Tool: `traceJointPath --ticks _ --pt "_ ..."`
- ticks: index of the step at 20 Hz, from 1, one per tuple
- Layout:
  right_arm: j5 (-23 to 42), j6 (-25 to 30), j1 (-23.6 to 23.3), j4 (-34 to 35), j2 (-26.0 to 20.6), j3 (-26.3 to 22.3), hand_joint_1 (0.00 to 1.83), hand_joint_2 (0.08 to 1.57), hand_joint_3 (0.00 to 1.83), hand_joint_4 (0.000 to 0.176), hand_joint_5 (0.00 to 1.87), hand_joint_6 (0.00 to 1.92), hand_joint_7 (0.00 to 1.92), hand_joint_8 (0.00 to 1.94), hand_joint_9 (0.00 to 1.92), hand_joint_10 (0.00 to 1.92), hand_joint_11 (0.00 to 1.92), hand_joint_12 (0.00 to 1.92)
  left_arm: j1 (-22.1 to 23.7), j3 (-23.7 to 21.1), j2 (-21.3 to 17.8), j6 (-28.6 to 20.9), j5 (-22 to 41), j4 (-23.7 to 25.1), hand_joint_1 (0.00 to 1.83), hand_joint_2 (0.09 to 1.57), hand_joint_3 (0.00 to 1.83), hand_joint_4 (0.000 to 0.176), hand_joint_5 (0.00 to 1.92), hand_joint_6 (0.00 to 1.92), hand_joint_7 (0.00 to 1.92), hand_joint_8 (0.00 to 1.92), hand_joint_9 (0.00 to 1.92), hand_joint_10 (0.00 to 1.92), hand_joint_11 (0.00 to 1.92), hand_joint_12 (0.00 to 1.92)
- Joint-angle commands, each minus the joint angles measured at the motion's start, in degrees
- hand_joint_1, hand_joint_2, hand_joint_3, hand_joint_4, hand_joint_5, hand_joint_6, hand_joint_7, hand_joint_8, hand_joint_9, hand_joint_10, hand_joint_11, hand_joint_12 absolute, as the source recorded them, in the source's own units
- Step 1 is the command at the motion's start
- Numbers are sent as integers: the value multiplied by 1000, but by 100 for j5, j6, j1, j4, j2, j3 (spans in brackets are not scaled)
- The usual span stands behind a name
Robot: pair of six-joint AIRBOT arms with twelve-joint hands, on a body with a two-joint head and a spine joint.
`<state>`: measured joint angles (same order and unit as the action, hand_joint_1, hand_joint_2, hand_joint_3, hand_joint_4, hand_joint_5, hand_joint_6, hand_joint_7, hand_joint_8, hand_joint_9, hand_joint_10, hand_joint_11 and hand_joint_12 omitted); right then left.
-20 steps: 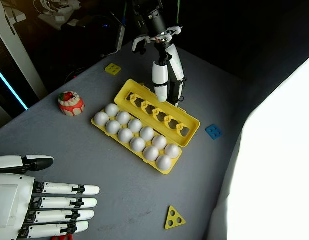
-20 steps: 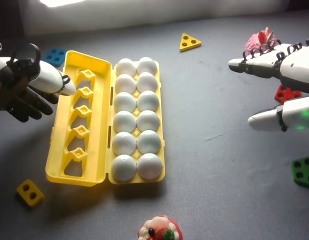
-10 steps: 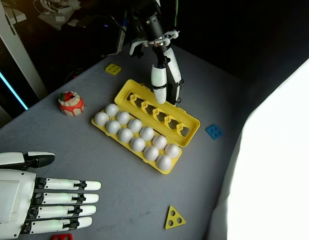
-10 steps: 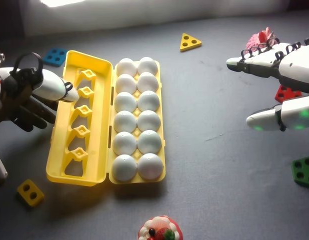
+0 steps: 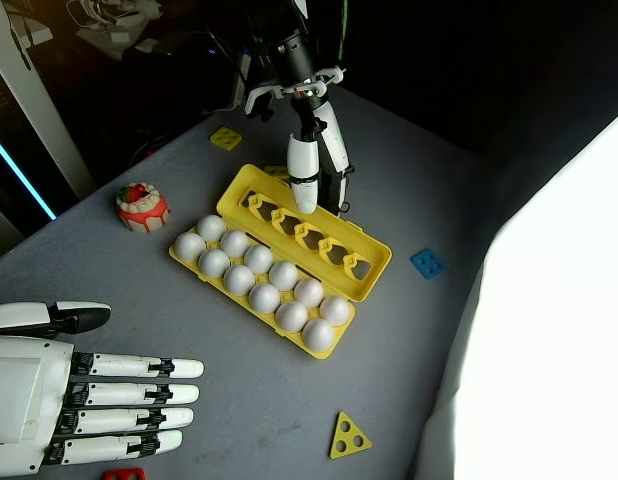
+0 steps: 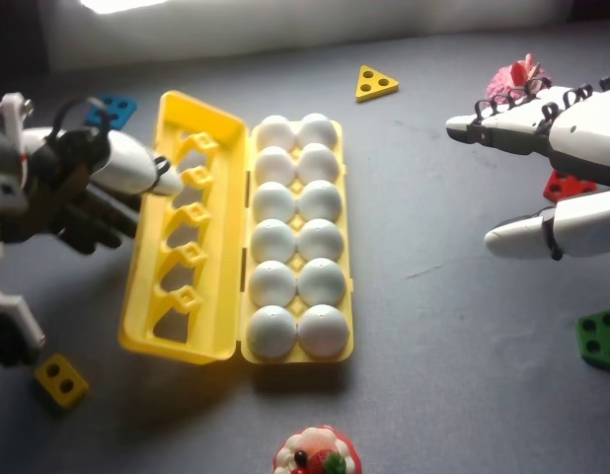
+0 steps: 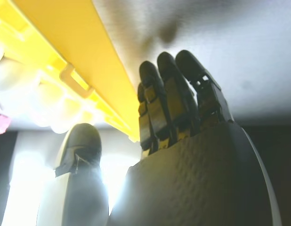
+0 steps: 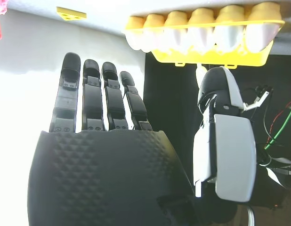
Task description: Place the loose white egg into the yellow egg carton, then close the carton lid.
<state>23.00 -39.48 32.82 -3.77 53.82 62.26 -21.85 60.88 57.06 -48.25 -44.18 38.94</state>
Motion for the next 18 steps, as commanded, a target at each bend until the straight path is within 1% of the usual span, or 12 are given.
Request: traceJointPath --ticks 1,2,4,5,7,10,12,13,15,16,18 --pt "655 8 -21 53 -18 -6 393 1093 0 0 58 10 105 6 98 6 0 240 133 28 47 20 204 187 324 1327 0 0 451 5 557 3 415 187 0 1289" --pt "657 8 -21 53 -18 -6 394 1095 0 0 50 6 88 1 90 3 0 255 276 37 69 107 172 187 355 1316 0 0 465 10 571 8 424 194 0 1286" --pt "658 8 -21 53 -18 -6 375 1097 1 0 51 6 97 6 91 4 0 259 493 41 110 263 125 187 326 1321 0 0 459 6 564 4 417 196 0 1255" --pt "659 8 -21 53 -18 -6 380 1097 1 0 55 6 92 2 77 2 0 232 584 36 128 338 110 186 309 1328 2 0 453 3 558 1 413 197 0 1250" --pt "668 8 -21 53 -17 -6 386 1090 0 0 73 9 116 5 105 14 0 289 866 -30 175 467 68 186 308 1333 2 0 458 4 561 2 412 207 0 1296" --pt "673 7 -21 53 -13 -6 398 1084 0 0 88 10 103 1 105 11 0 211 1199 -244 210 563 -21 186 262 1339 3 0 464 6 568 4 418 221 0 1318" --pt "677 7 -21 53 -12 -7 402 1086 0 0 85 8 92 0 100 9 0 206 1352 -431 212 598 -67 185 296 1330 0 0 456 2 561 1 410 222 0 1308" --pt "677 7 -20 53 -12 -7 410 1086 0 0 74 3 87 0 96 6 0 230 1416 -582 212 631 -85 185 306 1325 0 0 457 2 563 2 409 222 0 1249" --pt "677 6 -20 53 -12 -7 415 1079 0 0 88 9 105 8 107 11 0 233 1442 -884 212 633 -93 181 297 1331 0 0 446 0 550 0 399 219 0 1230" --pt "677 4 -20 53 -10 -7 393 1083 0 0 83 5 96 3 97 6 0 156 1418 -1022 213 633 -94 171 305 1333 1 0 449 2 540 0 385 215 0 1228" --pt "677 0 -20 53 -9 -7 387 1080 0 0 92 7 114 5 101 7 0 162 1331 -1276 213 633 -75 131 323 1326 0 0 457 5 557 7 406 230 0 1279"
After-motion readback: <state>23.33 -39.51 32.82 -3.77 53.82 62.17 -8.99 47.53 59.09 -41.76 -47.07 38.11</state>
